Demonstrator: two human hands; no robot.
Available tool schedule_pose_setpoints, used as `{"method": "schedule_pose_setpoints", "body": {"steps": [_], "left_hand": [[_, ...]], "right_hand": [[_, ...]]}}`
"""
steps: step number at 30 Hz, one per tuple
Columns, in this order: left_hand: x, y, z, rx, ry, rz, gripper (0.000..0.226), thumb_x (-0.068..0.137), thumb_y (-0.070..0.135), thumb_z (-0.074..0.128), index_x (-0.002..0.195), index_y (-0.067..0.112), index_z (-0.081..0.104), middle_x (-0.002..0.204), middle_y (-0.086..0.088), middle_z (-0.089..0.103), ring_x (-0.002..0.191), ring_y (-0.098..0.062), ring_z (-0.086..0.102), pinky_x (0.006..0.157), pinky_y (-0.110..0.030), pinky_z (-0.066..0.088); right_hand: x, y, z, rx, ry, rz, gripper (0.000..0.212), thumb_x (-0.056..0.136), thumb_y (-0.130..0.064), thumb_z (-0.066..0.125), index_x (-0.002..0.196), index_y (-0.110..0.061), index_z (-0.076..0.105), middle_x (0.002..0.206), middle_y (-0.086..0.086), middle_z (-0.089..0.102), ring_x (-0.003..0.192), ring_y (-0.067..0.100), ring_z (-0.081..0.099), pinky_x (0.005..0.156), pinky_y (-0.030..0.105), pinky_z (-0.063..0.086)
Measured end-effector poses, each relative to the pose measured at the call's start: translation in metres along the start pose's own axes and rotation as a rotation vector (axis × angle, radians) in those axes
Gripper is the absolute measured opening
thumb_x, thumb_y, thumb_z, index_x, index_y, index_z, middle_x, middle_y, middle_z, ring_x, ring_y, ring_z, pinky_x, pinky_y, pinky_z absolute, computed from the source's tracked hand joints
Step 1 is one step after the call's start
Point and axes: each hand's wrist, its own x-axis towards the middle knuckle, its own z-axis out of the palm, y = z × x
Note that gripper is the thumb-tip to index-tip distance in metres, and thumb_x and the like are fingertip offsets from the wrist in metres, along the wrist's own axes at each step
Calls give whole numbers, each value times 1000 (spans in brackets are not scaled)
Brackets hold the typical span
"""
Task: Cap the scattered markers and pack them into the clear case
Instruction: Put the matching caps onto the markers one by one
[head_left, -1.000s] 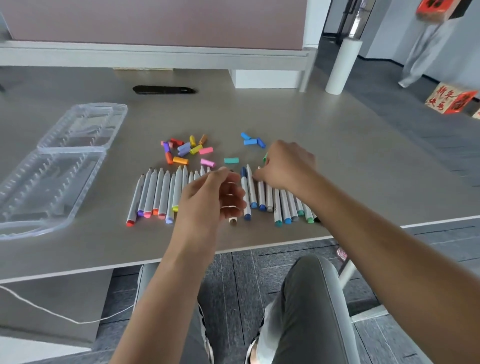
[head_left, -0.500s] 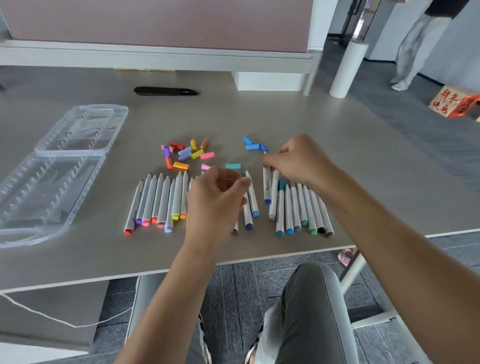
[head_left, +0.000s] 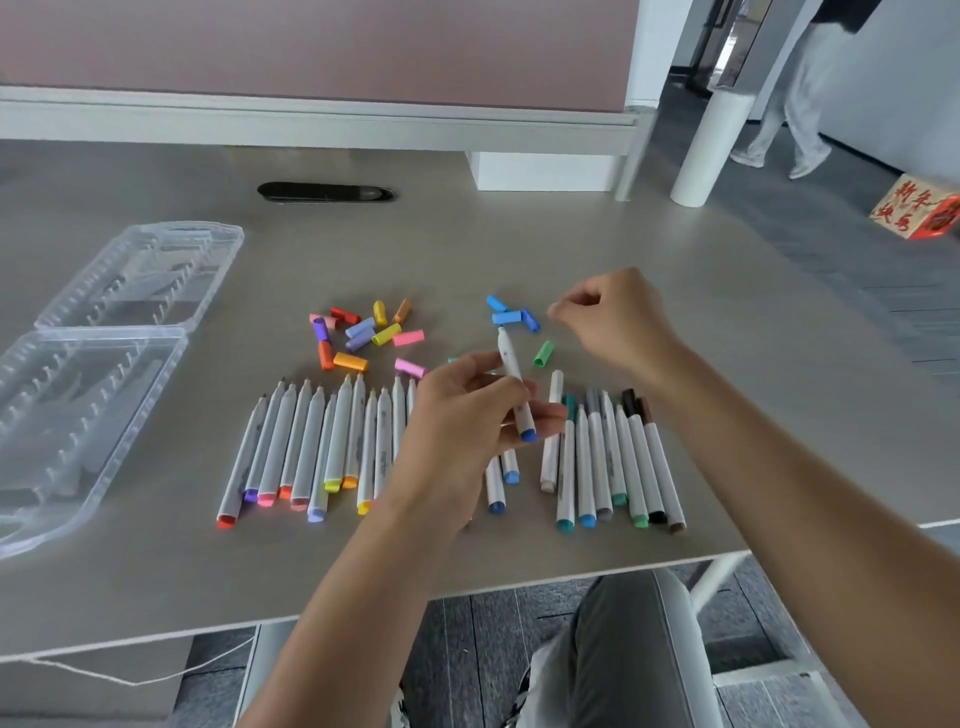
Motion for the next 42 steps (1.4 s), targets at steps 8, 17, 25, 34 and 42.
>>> {"method": "schedule_pose_setpoints", "body": {"steps": [8, 17, 25, 34, 42], "left_hand": [[6, 4, -8, 1, -34, -2, 36, 93, -14, 51, 127, -2, 58, 83, -15, 74, 76, -31, 75, 72, -41, 64], [3, 5, -9, 119, 45, 9, 36, 97, -8, 44, 117, 12, 67, 91, -9, 72, 53, -13, 49, 48, -27, 44], [-14, 0, -4, 95, 75, -7, 35, 96, -5, 46, 115, 11, 70, 86, -7, 68, 54, -14, 38, 42, -25, 32], [-36, -7, 0, 141, 26, -34, 31, 97, -4, 48, 108, 12, 72, 85, -9, 68, 54, -14, 39, 46, -27, 29], [-37, -10, 3, 58, -17, -54, 23, 99, -5, 48, 95, -3, 70, 71, -14, 63, 51, -14, 38, 46, -26, 28]], "right_hand": [[36, -6, 29, -193, -114, -11, 5, 82, -30, 82, 83, -29, 78, 83, -7, 74, 85, 18, 69, 78, 34, 58], [28, 5, 17, 44, -101, -95, 5, 94, -20, 72, 98, -19, 75, 87, 1, 75, 84, 21, 71, 76, 30, 56], [-27, 5, -19, 569, -375, 32, 22, 104, -17, 59, 103, -26, 80, 100, -1, 79, 86, 7, 68, 82, 28, 51], [-58, 2, -37, 414, -470, -130, 27, 105, -17, 58, 102, -32, 80, 99, -11, 78, 90, 4, 67, 84, 26, 54], [-74, -6, -25, 592, -307, -37, 13, 99, -16, 67, 107, -17, 77, 95, -4, 81, 71, 3, 65, 73, 25, 52]]}}
